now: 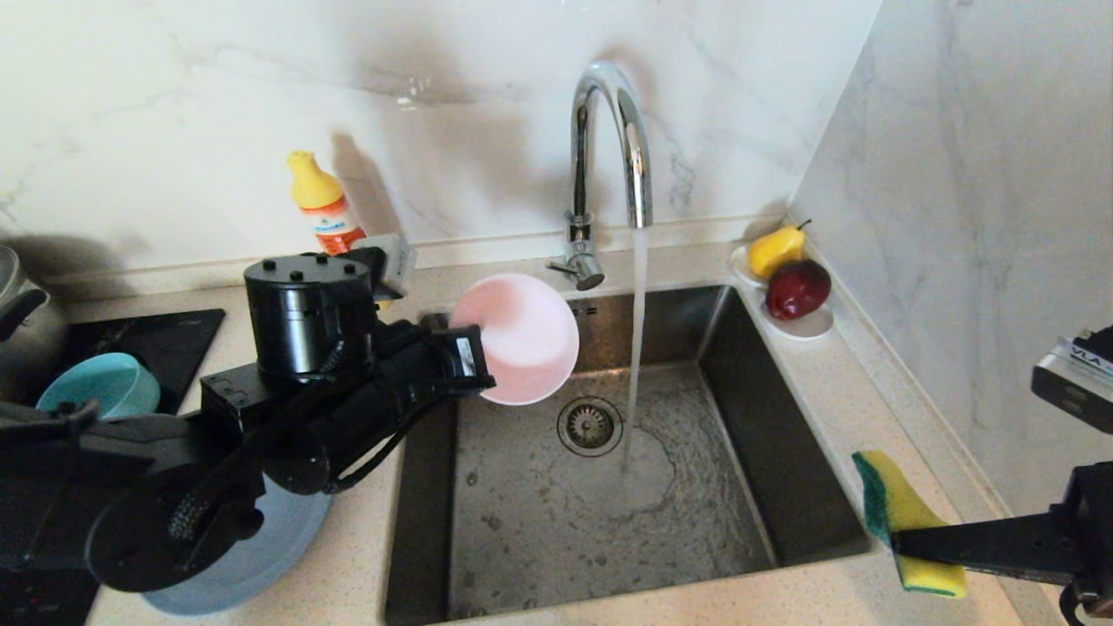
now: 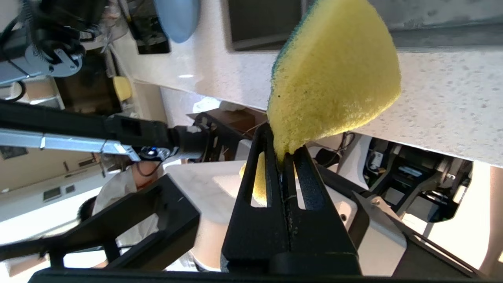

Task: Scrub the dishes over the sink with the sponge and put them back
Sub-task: Wash the bowl, then wipe the bowl

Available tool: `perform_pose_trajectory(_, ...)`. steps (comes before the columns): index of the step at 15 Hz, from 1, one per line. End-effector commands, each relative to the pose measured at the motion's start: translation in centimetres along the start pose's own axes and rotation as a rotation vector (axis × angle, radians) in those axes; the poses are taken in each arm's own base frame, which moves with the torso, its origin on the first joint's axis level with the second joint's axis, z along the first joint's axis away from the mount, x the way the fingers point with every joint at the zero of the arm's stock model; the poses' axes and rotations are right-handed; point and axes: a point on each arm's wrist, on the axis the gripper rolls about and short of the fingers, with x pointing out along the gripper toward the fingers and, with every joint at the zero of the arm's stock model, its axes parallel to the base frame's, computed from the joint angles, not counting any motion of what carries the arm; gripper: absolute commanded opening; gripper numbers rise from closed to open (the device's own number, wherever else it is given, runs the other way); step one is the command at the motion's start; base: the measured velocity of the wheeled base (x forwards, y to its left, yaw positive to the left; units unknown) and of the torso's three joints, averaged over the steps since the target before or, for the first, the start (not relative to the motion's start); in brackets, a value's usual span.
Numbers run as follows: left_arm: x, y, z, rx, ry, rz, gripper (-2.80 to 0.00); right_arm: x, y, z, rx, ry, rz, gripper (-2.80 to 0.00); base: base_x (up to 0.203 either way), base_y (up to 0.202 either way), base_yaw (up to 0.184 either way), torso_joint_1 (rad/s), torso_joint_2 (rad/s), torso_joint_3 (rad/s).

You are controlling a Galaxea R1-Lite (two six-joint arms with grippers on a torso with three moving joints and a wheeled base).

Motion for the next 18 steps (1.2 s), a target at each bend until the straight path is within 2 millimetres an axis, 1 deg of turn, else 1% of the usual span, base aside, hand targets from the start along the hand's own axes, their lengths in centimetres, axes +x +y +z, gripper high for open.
perform_pose_trajectory(1, -2.2, -0.1, -0.9, 0.071, 0.227, 0.026, -2.80, -0.1, 0.6, 0.0, -0.018, 0.010, 0.026, -2.80, 0.000, 0.000, 0.000, 0.000, 0.00, 0.000)
perform_pose_trajectory(3, -2.7, -1.8, -1.4, 0.075, 0.240, -0.024, -2.80, 0.5, 1.5, 0.2, -0.044, 0.047, 0.057, -2.80, 0.000, 0.000, 0.000, 0.000, 0.00, 0.000)
perform_pose_trajectory(5, -2.6, -3.5, -2.8, 0.062, 0.288, -0.057, -2.80, 1.4, 2.5, 0.8, -0.066, 0.078, 0.083, -2.80, 0.000, 0.000, 0.000, 0.000, 0.00, 0.000)
perform_pose_trajectory(7, -2.6, -5.0, -3.9, 0.054, 0.299, -0.045, -2.80, 2.5, 3.3, 1.1, -0.085, 0.120, 0.103, -2.80, 0.000, 0.000, 0.000, 0.000, 0.00, 0.000)
perform_pose_trajectory(9, -2.8, -6.1, -4.0, 0.020, 0.301, -0.049, -2.80, 3.7, 4.1, 1.5, -0.099, 0.157, 0.112, -2.80, 0.000, 0.000, 0.000, 0.000, 0.00, 0.000)
perform_pose_trajectory(12, -3.0, -6.5, -3.9, -0.007, 0.346, -0.036, -2.80, 5.7, 5.6, 2.3, -0.122, 0.195, 0.103, -2.80, 0.000, 0.000, 0.000, 0.000, 0.00, 0.000)
perform_pose_trajectory(13, -3.1, -6.6, -3.5, -0.029, 0.338, -0.042, -2.80, 6.6, 6.1, 2.5, -0.127, 0.213, 0.094, -2.80, 0.000, 0.000, 0.000, 0.000, 0.00, 0.000)
perform_pose_trajectory(15, -3.1, -6.6, -3.5, -0.041, 0.333, -0.043, -2.80, 8.6, 6.9, 2.5, -0.145, 0.250, 0.077, -2.80, 0.000, 0.000, 0.000, 0.000, 0.00, 0.000)
perform_pose_trajectory(18, -3.2, -6.7, -2.7, -0.098, 0.305, -0.038, -2.80, 11.5, 7.9, 3.0, -0.161, 0.273, 0.055, -2.80, 0.000, 0.000, 0.000, 0.000, 0.00, 0.000)
